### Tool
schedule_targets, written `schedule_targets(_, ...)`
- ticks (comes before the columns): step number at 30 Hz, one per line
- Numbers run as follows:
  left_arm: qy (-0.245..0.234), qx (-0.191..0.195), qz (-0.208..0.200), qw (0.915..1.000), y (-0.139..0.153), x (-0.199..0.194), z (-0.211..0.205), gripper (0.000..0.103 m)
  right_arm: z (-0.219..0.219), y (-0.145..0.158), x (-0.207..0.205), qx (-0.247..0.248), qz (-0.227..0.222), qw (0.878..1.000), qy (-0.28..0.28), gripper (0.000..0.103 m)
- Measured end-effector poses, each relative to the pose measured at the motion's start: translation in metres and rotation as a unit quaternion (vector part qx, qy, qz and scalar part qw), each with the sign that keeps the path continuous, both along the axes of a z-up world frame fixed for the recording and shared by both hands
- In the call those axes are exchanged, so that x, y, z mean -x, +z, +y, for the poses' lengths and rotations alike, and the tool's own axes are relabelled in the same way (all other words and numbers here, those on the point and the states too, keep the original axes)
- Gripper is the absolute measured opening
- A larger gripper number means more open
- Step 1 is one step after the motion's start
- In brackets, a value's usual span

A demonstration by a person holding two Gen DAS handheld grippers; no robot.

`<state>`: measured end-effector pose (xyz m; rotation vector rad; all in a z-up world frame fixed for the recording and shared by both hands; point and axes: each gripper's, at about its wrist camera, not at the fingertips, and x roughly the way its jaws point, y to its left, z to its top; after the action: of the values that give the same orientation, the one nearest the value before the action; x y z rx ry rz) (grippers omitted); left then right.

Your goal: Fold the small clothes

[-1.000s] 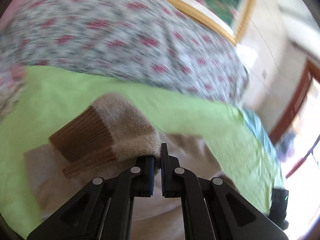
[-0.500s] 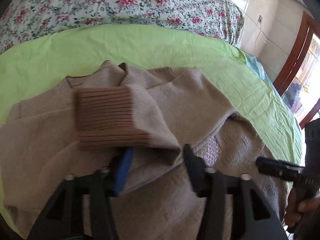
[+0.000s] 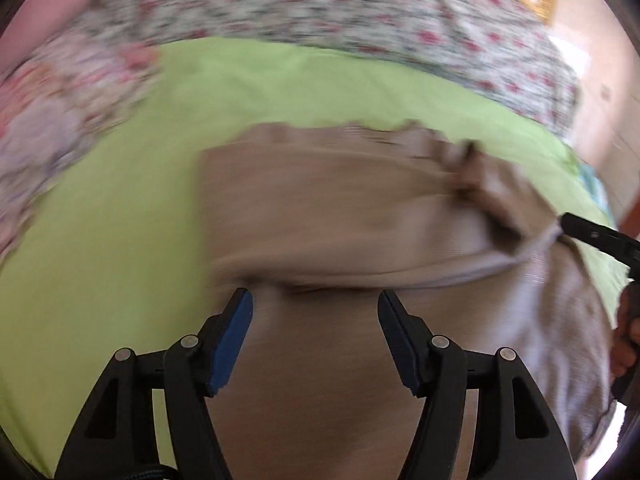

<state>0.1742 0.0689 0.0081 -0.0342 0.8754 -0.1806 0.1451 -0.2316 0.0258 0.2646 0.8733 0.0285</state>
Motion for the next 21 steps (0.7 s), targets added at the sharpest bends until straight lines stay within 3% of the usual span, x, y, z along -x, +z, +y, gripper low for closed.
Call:
schedule_targets(6,0.059,-0.051,0.034,0.9964,-0.026,-0.013,0.023,0.065,0.055,-0.026,-0.045,0.122,0.015,0.989,0.078,0.064)
schedule_targets(9,0.072,-0.049,0.034,0.9956,-0.027,-0.024,0.022,0.065,0.057,-0.041,-0.060,0.167,0.019,0.984,0.065,0.064)
schedule_targets(10,0.079,-0.047,0.030,0.9953,-0.025,-0.030,0.018,0.065,0.053,-0.042,-0.063,0.160,0.019,0.985,0.059,0.063)
schedule_targets(11,0.086,-0.046,0.030,0.9948,-0.023,-0.036,0.016,0.065,0.045,-0.041,-0.067,0.136,0.019,0.989,0.052,0.045)
schedule_targets(12,0.095,-0.048,0.030,0.9939,-0.022,-0.040,0.015,0.065,0.036,-0.036,-0.071,0.112,0.020,0.993,0.042,0.009)
schedule_targets(13,0.105,-0.050,0.028,0.9928,-0.020,-0.044,0.014,0.065,0.025,-0.026,-0.071,0.087,0.008,0.996,0.024,0.006)
schedule_targets(15,0.125,-0.048,0.023,0.9907,-0.018,-0.046,0.017,0.065,-0.007,0.004,-0.058,0.000,-0.066,0.998,-0.020,0.006)
schedule_targets(17,0.137,-0.034,0.024,0.9897,-0.019,-0.046,0.021,0.065,-0.046,0.020,-0.043,-0.077,-0.116,0.987,-0.075,0.006)
schedule_targets(19,0.138,-0.029,0.027,0.9897,-0.021,-0.045,0.021,0.065,-0.074,0.013,-0.035,-0.105,-0.113,0.981,-0.119,0.006)
schedule_targets(21,0.135,-0.034,0.029,0.9899,-0.022,-0.041,0.017,0.065,-0.090,-0.007,-0.034,-0.120,-0.087,0.980,-0.129,0.006)
